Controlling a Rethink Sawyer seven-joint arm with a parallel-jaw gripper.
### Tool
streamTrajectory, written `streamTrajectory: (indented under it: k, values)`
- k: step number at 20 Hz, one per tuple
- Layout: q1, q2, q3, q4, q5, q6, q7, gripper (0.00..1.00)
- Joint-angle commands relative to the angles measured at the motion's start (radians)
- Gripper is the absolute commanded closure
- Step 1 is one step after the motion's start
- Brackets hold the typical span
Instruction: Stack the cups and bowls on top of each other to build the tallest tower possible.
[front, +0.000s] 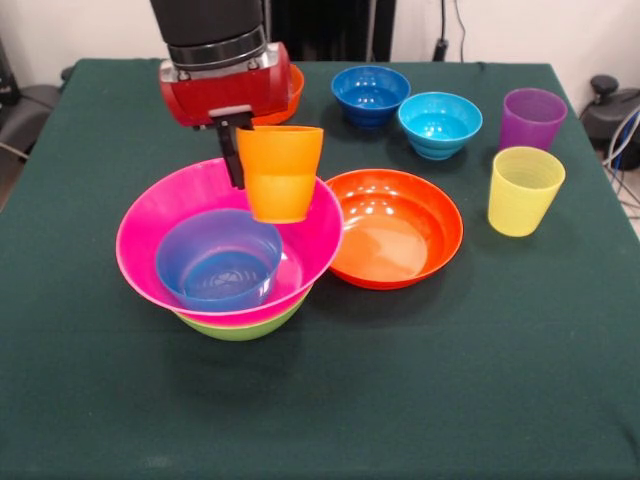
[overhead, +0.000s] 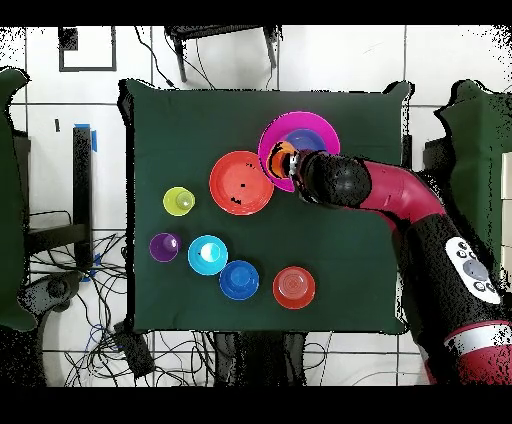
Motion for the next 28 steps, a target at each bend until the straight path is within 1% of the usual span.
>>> streamTrajectory:
  k: [1, 8, 17, 22, 28]
  values:
    - [-0.006, 0.024, 0.052, -0.099, -0.100, 0.112, -0.224, 1.00]
    - [-0.012, 0.075, 0.063, -0.145, -0.136, 0.094, -0.238, 1.00]
    - [-0.019, 0.090, 0.078, -0.148, -0.169, 0.089, -0.217, 1.00]
    - [-0.013, 0.144, 0.072, -0.183, -0.184, 0.135, -0.231, 1.00]
    - [-0.008, 0.178, 0.074, -0.219, -0.181, 0.188, -0.247, 1.00]
